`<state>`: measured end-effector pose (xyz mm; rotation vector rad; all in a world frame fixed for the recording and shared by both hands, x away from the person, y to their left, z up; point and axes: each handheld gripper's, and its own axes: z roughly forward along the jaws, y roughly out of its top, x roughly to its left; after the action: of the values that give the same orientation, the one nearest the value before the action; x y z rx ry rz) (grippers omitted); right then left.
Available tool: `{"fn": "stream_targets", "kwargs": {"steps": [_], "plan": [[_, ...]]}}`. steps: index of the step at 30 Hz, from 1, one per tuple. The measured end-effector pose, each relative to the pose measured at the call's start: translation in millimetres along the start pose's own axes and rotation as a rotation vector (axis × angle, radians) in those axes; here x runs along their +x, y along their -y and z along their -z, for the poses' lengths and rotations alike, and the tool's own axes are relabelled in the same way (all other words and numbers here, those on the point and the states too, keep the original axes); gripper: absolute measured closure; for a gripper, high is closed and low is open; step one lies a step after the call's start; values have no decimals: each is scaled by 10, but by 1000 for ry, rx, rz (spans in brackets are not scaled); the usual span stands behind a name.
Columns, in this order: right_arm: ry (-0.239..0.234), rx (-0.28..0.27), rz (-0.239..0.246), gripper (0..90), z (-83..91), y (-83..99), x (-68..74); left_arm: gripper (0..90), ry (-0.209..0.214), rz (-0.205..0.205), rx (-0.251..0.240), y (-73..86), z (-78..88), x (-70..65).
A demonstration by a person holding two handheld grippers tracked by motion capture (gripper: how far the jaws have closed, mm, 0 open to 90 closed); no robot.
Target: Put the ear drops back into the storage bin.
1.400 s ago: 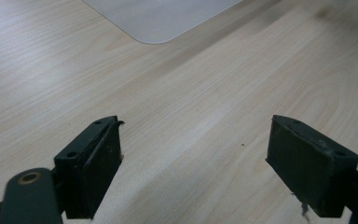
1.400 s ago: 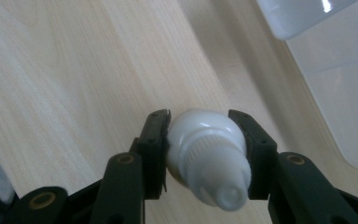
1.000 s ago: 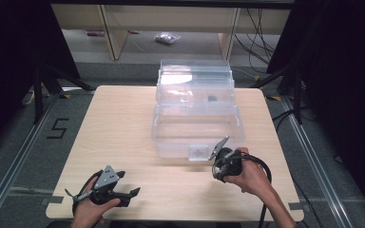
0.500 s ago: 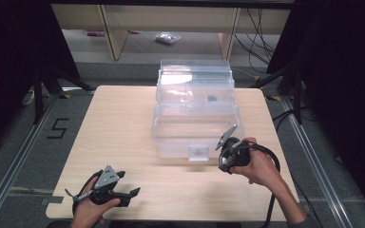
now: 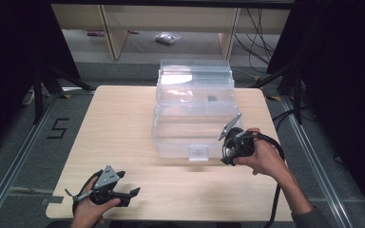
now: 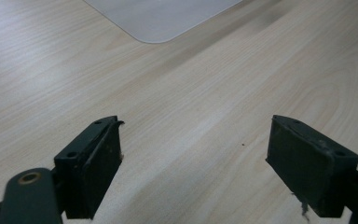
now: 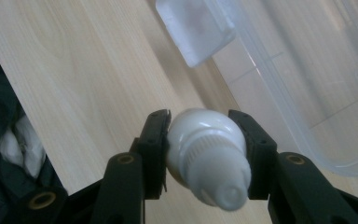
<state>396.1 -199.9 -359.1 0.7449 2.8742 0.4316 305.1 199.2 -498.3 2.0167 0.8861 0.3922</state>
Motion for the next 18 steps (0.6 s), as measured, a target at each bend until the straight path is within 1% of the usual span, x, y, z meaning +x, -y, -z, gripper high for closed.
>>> {"fn": "stream_targets", "kwargs": {"steps": [1,3,4,5,6,8,10,11,15,16,17,18], "plan": [[-5,-3,12,601,10,-8,-17,170,0,0,0,0,0,0],[-3,7,2,601,39,-23,-34,170,-1,-1,1,0,1,2],[-5,2,7,601,54,-25,-52,170,-1,0,1,1,1,2],[0,5,2,601,73,-29,-63,170,-1,0,0,0,2,4],[7,8,8,601,96,-36,-83,170,-1,0,1,1,1,4],[14,13,-9,601,136,-49,-102,170,-1,0,1,1,0,3],[12,10,-10,601,163,-60,-133,170,0,0,1,-1,0,0],[13,12,-21,601,172,-70,-145,170,0,-1,0,-1,0,-1],[19,16,-22,601,182,-113,-228,170,-1,-1,1,0,2,3],[20,18,-31,601,181,-126,-252,170,-1,0,1,0,2,3],[22,16,-24,601,178,-132,-274,170,-1,-1,1,0,2,3],[25,20,-33,601,180,-144,-301,170,0,0,1,1,1,3]]}}
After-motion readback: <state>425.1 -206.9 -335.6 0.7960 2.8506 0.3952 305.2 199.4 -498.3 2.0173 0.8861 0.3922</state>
